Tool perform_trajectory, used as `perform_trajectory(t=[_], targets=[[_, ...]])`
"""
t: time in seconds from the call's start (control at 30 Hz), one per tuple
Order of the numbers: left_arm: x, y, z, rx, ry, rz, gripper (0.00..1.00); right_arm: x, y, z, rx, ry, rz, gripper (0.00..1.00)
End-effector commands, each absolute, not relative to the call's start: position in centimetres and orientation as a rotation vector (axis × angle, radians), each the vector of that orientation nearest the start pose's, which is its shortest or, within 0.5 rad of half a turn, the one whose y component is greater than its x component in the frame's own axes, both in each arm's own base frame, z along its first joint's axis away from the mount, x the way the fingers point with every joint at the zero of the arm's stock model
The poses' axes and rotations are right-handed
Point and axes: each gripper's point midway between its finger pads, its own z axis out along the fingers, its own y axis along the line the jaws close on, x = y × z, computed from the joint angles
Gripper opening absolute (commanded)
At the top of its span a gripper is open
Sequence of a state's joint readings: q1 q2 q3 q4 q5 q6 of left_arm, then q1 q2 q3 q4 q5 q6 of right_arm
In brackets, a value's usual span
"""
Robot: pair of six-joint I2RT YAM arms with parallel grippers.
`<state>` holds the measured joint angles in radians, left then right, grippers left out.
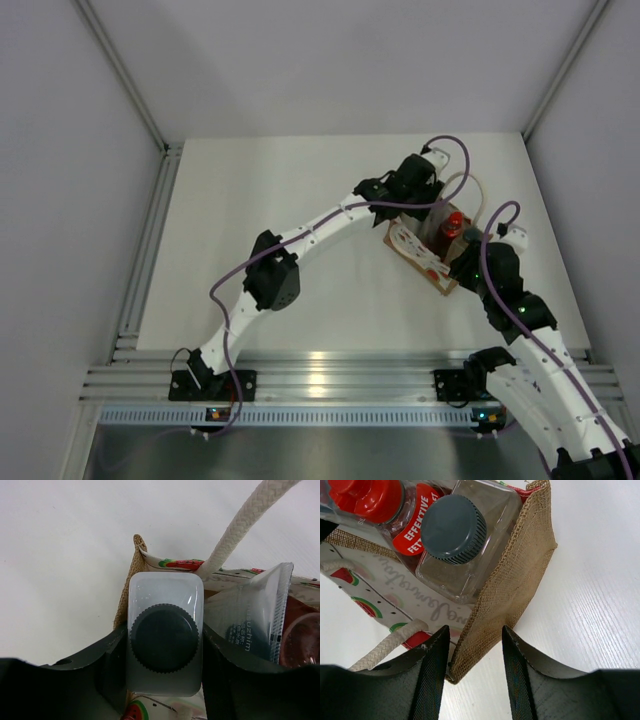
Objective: Take the personal care products out of the canvas bag
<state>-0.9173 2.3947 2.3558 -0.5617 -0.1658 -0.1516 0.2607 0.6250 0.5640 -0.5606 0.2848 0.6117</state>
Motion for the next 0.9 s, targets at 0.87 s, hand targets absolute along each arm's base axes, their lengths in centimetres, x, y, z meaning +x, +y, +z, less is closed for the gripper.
perform_trajectory(t=[0.87], targets=[[39.8, -36.2, 48.8, 0.102, 1.563, -0.431, 0.00, 24.0, 2.7, 13.5, 0.564, 2.114, 0.128, 0.46]])
